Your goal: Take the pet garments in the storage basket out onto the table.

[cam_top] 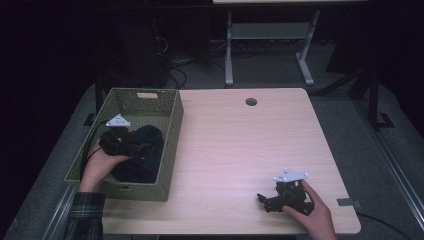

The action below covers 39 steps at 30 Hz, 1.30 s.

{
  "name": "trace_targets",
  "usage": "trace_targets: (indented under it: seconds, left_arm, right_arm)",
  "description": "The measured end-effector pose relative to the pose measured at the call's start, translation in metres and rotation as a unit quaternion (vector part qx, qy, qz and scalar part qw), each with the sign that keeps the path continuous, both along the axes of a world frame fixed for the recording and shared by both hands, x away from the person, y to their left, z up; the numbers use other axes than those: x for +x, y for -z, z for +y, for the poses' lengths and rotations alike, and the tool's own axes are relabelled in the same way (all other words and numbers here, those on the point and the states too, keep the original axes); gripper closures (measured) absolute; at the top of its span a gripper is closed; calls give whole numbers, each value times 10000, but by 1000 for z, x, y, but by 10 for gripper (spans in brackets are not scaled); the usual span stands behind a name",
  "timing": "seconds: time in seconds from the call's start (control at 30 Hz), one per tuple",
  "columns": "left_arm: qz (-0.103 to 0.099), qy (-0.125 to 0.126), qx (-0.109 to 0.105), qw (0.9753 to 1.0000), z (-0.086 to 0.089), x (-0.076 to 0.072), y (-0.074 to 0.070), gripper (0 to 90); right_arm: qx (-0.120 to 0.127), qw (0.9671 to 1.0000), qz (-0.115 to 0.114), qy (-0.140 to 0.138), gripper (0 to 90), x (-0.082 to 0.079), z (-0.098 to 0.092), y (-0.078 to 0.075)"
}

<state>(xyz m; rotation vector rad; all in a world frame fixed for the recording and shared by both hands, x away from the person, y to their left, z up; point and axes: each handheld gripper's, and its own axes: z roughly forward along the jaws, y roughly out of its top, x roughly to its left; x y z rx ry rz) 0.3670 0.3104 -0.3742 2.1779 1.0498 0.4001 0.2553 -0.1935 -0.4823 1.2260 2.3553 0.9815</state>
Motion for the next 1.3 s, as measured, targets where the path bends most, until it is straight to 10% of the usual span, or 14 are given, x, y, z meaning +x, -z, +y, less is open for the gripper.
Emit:
trace_targets:
  seconds: [1.0, 1.3]
  left_arm:
    - [874, 521, 390, 9940, -3, 6, 35, 136]
    - [1124, 591, 1036, 9865, -12, 8, 47, 136]
  right_arm:
    - [-1, 10000, -2, 0, 0, 0, 0, 0]
    - [0, 10000, -3, 0, 0, 0, 0, 0]
